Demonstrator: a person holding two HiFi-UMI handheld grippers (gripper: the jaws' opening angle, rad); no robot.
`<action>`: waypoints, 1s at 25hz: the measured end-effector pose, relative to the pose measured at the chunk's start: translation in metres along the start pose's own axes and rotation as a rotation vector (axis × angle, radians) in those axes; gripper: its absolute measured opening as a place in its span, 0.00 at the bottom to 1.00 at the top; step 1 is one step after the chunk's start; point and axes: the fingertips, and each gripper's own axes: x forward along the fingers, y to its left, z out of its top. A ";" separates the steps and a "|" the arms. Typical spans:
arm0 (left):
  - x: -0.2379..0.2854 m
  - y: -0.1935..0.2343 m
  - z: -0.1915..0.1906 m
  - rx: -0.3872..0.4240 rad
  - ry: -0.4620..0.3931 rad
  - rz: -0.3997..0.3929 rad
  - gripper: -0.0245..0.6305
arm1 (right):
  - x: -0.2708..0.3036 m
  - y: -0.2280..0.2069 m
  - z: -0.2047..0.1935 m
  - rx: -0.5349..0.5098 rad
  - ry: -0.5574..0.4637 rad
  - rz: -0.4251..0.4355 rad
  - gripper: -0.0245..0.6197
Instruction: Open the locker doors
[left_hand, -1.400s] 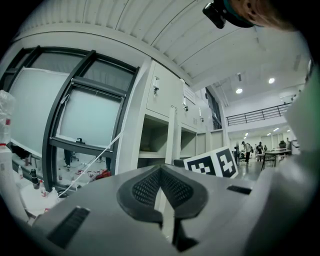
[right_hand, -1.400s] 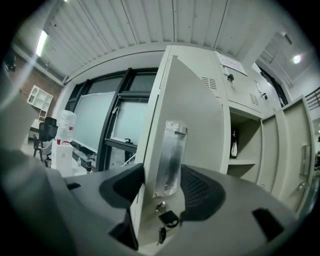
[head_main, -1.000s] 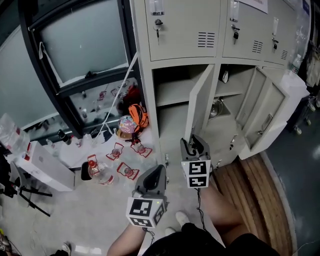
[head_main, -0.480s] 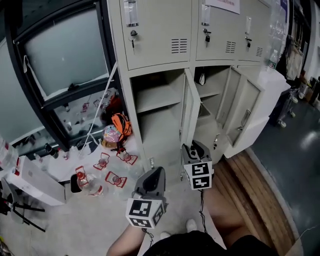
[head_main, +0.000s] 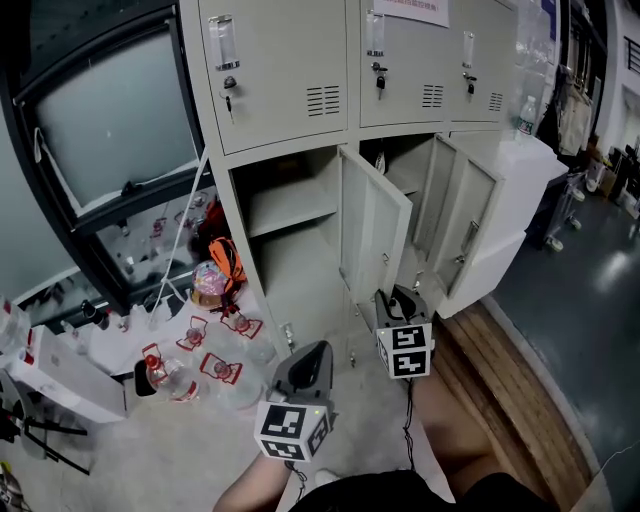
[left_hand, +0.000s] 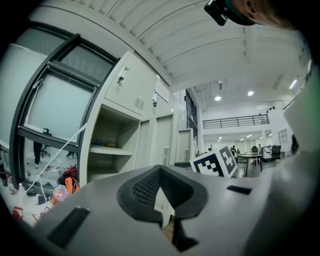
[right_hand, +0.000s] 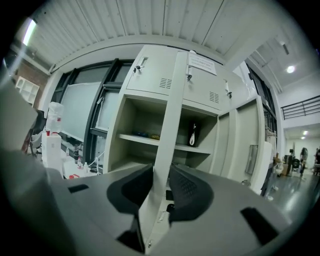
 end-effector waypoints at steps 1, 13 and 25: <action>0.003 -0.001 -0.001 -0.003 0.002 0.009 0.04 | 0.000 -0.005 -0.001 0.004 -0.004 0.001 0.20; 0.041 -0.062 -0.012 -0.015 0.014 0.085 0.04 | 0.002 -0.042 -0.011 -0.007 -0.023 0.133 0.20; 0.044 -0.111 -0.020 0.002 0.013 0.214 0.04 | -0.042 -0.070 -0.011 0.038 -0.103 0.272 0.10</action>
